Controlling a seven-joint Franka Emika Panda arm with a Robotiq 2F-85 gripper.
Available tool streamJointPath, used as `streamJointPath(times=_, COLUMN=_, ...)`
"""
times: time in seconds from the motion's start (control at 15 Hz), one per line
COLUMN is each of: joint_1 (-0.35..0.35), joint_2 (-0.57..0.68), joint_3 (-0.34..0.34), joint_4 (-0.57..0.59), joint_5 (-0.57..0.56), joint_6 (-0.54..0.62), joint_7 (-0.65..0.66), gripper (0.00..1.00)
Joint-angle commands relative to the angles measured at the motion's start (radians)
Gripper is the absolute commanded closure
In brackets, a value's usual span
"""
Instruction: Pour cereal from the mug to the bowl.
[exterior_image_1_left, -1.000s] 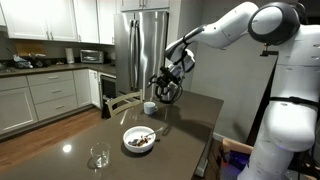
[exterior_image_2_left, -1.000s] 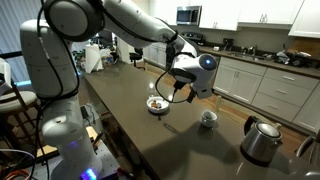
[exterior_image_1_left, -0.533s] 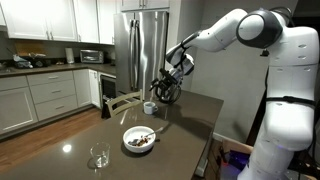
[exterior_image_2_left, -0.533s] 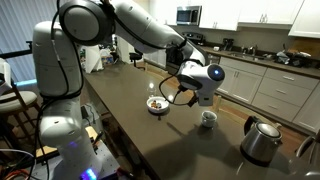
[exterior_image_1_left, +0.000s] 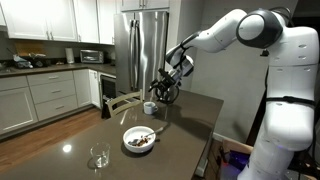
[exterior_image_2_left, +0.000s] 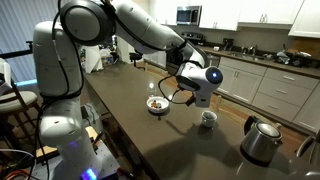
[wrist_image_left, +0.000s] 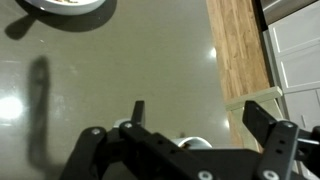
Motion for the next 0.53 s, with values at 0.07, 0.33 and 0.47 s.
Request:
streamJointPath(times=0.07, joint_1=-0.014, joint_2=0.055, joint_3=-0.002, joint_4=-0.002, joint_5=0.061, joint_6=-0.044, joint_7=0.155, gripper=0.00)
streamJointPath(times=0.33, joint_1=-0.042, joint_2=0.106, joint_3=-0.009, joint_4=0.015, joint_5=0.150, joint_6=-0.104, joint_7=0.240, gripper=0.00)
streamJointPath(times=0.47, joint_1=-0.061, joint_2=0.119, joint_3=-0.007, joint_4=0.014, joint_5=0.249, joint_6=-0.119, joint_7=0.222, gripper=0.00)
